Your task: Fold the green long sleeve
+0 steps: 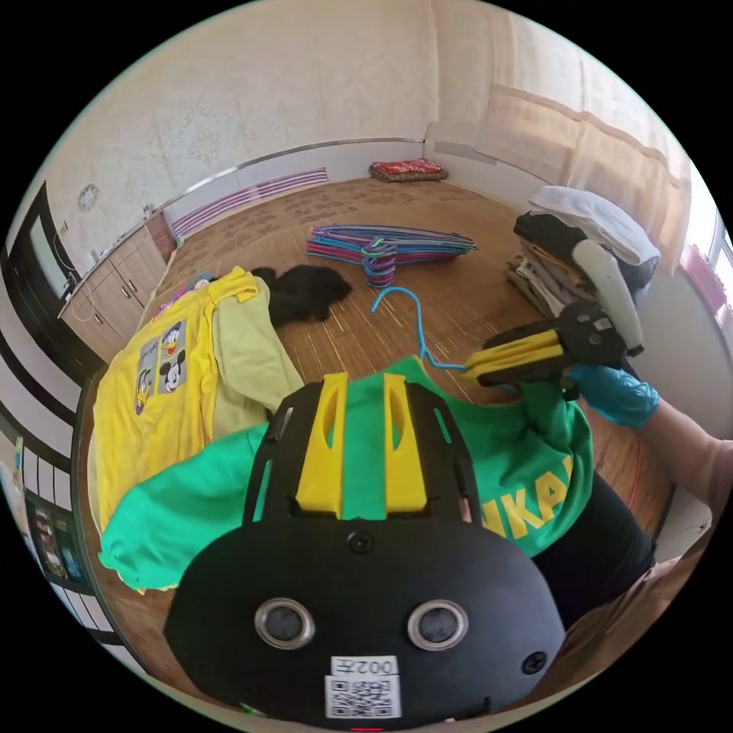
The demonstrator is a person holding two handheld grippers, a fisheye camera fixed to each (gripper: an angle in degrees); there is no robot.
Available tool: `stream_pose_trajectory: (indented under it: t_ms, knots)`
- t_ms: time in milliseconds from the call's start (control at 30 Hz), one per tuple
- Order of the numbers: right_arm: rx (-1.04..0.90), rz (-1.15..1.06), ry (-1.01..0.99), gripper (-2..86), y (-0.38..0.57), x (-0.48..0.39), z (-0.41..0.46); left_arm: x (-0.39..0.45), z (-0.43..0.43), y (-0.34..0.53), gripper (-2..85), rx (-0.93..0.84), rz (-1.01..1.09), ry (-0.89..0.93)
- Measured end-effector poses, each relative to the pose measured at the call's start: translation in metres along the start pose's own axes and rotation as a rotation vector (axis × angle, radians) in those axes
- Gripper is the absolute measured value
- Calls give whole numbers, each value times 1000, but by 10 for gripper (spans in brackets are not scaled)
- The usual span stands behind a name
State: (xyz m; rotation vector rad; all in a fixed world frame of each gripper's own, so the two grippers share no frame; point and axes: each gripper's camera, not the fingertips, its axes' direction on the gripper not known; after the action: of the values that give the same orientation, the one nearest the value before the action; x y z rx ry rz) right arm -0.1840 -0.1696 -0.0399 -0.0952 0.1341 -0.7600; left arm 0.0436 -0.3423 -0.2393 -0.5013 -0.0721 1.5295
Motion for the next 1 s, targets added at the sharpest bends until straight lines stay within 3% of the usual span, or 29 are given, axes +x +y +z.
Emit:
stream_pose_trajectory:
  t_ms: [333, 567, 833, 1000]
  knots:
    - [157, -205, 213, -8, 14, -102, -63, 15, -48, -5, 70, 163, 151, -28]
    - [210, -360, 348, -8, 12, -153, -91, 17, -91, 1, 22, 275, 141, -96]
    - [274, -479, 491, -5, -17, -170, -132, 21, -159, 8, -2, 426, 87, -245]
    - [349, -435, 534, 19, -41, -160, -153, 19, -199, 11, -7, 472, 53, -277]
